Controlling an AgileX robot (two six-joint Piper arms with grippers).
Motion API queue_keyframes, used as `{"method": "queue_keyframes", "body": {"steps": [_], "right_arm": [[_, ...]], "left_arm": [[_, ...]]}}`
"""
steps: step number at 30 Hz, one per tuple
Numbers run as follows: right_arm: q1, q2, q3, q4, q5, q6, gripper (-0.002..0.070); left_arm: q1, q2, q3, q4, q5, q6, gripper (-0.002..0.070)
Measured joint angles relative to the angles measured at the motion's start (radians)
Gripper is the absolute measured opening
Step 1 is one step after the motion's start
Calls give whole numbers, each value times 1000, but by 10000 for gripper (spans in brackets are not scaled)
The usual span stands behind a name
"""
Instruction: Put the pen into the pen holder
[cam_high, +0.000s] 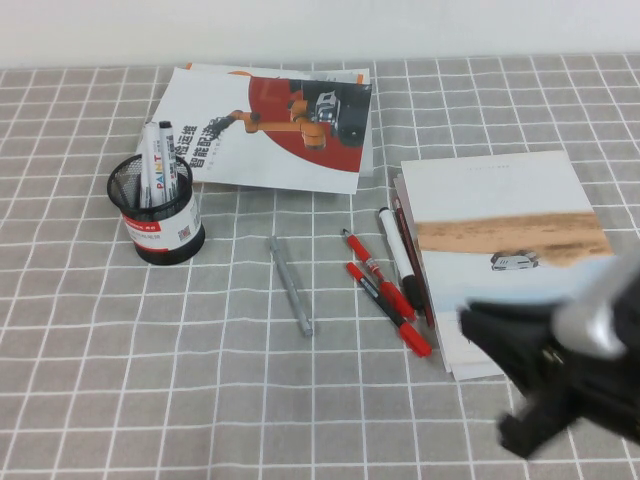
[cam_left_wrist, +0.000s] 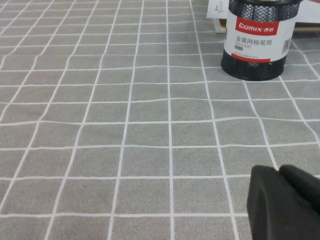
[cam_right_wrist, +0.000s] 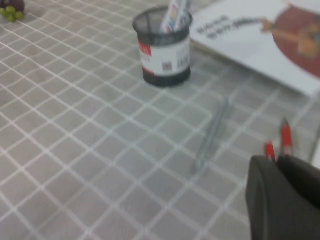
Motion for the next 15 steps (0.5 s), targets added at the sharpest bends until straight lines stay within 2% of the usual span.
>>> {"method": "queue_keyframes", "body": {"steps": [4, 7, 15], "right_arm": [[-26, -122, 102, 42, 38, -6, -12], [-112, -215, 173, 33, 35, -38, -12], [-505, -486, 327, -193, -31, -75, -12]], "left_arm": [[0, 0, 0, 0, 0, 0, -3], [0, 0, 0, 0, 0, 0, -3], [0, 0, 0, 0, 0, 0, -3]]}}
